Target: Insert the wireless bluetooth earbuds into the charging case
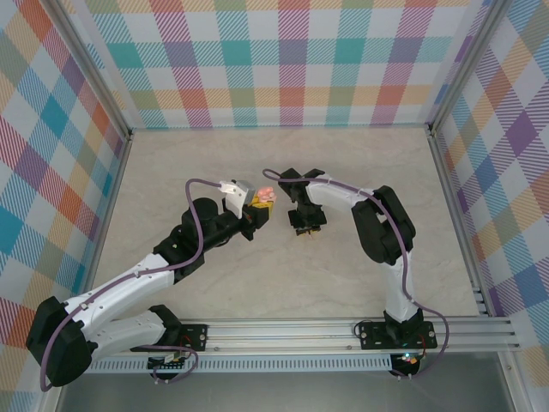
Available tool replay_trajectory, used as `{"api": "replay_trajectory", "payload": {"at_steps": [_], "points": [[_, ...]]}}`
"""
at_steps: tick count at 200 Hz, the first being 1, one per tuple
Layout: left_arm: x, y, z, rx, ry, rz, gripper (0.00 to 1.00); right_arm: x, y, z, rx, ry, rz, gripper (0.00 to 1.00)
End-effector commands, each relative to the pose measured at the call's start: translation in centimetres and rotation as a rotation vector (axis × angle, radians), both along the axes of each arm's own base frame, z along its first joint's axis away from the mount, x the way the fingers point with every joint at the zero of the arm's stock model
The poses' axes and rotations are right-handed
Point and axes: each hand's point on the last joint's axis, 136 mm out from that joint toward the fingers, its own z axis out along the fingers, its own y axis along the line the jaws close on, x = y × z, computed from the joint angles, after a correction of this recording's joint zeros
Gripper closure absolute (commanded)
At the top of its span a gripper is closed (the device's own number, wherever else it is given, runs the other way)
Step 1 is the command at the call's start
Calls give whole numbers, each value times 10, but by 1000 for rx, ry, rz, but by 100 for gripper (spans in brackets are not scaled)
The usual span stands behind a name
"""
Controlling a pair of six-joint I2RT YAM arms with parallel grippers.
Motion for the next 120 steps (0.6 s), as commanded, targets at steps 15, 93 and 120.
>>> {"api": "replay_trajectory", "payload": {"at_steps": [15, 93, 120], "points": [[-4, -2, 8, -22, -33, -9, 85, -11, -12, -6, -45, 32, -22, 76], [5, -6, -6, -44, 21, 14, 85, 11, 1, 41, 206, -144, -98, 77], [15, -4, -16, -47, 53, 69, 85, 14, 9, 67, 347, -204, -113, 77]]}}
